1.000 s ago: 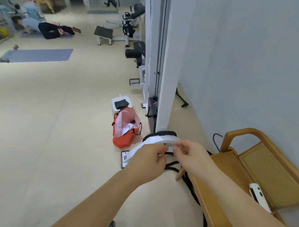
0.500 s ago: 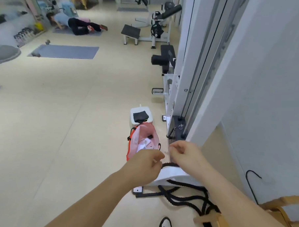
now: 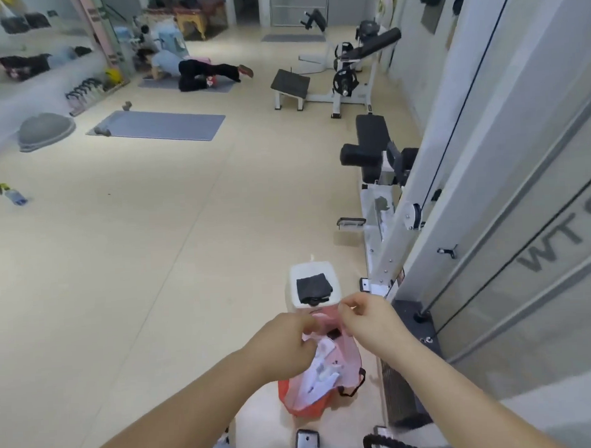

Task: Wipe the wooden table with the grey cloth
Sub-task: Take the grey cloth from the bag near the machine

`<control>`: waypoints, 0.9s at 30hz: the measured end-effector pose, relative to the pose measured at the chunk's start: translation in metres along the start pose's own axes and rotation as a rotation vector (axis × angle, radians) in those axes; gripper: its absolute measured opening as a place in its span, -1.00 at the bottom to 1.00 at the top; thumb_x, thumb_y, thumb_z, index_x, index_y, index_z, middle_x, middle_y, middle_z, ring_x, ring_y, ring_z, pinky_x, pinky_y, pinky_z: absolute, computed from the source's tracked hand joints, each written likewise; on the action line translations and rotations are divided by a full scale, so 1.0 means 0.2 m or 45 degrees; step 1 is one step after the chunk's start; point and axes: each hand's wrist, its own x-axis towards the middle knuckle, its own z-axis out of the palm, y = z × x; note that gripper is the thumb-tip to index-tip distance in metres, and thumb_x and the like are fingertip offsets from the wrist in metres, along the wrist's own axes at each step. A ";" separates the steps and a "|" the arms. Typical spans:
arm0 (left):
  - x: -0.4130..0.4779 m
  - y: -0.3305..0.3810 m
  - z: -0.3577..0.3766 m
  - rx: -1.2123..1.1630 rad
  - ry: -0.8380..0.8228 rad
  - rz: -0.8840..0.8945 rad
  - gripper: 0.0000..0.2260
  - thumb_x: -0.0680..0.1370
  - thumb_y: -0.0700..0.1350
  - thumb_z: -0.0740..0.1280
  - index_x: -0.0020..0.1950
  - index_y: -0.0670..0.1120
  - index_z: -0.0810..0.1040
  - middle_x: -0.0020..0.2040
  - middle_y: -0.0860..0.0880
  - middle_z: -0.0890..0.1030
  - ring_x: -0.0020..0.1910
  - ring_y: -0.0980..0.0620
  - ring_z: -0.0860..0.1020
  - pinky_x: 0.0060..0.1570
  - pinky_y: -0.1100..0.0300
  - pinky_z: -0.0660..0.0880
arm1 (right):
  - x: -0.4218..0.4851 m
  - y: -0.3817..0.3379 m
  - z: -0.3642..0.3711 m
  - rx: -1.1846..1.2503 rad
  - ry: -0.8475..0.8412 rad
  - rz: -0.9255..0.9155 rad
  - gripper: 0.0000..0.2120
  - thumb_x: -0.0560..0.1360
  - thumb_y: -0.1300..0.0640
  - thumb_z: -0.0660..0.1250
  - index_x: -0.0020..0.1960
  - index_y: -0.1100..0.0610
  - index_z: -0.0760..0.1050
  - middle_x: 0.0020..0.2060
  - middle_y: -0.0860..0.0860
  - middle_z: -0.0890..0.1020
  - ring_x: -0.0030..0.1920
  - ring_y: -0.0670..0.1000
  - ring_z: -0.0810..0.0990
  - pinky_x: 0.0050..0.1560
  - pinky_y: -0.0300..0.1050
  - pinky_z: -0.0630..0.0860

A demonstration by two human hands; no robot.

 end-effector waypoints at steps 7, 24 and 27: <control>0.90 -0.51 -0.52 0.262 -0.170 0.127 -0.71 0.63 -0.08 0.21 0.32 -0.07 0.55 0.22 -0.03 0.59 0.18 -0.09 0.57 0.13 0.07 0.52 | 0.99 -0.25 0.37 0.015 0.160 0.244 -0.82 0.59 0.09 0.26 0.07 0.12 0.60 -0.13 0.09 0.70 -0.07 0.14 0.67 -0.02 0.02 0.61; 2.43 -1.18 -0.45 0.642 -0.813 0.120 -0.47 0.61 -0.11 0.17 0.59 0.07 0.20 0.45 0.01 0.43 0.38 -0.09 0.47 0.28 0.06 0.47 | 2.27 0.23 0.38 0.273 0.205 0.709 -0.79 0.62 0.00 0.28 0.10 0.10 0.61 -0.15 0.01 0.62 -0.21 -0.01 0.55 -0.21 -0.19 0.47; 2.73 -1.33 -0.29 0.547 -0.797 0.024 -0.52 0.61 -0.10 0.18 0.56 0.00 0.27 0.46 -0.03 0.46 0.41 -0.07 0.45 0.34 0.11 0.42 | 2.48 0.48 0.43 0.293 0.243 0.831 -0.78 0.61 0.00 0.28 0.16 0.06 0.59 -0.09 0.00 0.62 -0.10 0.02 0.59 -0.03 -0.12 0.53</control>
